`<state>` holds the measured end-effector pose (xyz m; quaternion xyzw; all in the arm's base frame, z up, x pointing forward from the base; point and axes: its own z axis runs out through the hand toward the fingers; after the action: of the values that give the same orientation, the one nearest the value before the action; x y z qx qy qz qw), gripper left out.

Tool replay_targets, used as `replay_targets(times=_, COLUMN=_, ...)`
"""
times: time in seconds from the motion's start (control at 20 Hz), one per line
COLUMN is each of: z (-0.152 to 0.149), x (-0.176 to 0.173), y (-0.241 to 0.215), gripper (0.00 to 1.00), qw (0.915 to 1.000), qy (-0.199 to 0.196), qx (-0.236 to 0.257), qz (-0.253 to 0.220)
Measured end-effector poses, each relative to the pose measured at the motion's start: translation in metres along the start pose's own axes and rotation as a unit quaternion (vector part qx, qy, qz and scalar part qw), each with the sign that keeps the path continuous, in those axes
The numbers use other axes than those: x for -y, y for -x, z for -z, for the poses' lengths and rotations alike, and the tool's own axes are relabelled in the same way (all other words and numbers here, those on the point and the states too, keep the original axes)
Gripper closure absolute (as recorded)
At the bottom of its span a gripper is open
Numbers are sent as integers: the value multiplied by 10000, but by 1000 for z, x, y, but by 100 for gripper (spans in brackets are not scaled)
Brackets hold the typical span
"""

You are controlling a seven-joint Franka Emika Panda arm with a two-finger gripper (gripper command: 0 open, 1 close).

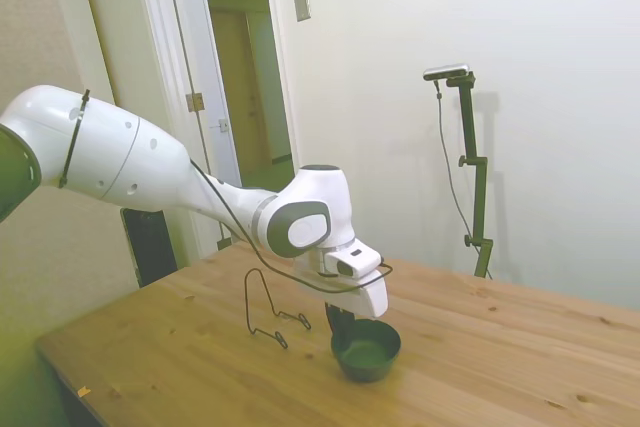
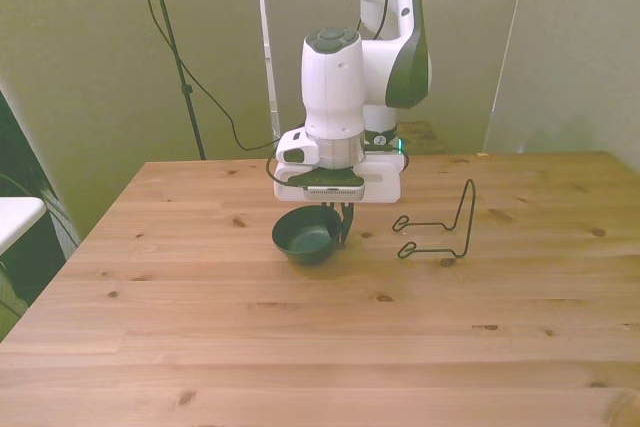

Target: Load the bowl

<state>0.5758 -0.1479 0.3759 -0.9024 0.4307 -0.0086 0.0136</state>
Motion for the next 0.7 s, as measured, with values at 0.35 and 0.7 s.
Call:
replay_targets(times=0.35, z=56, x=0, y=38, gripper=100, qw=9985, qy=-504, qx=135, qz=153)
replay_targets(times=0.7, z=98, x=-3, y=57, gripper=100, qw=9802, qy=-1688, qx=944, qz=424)
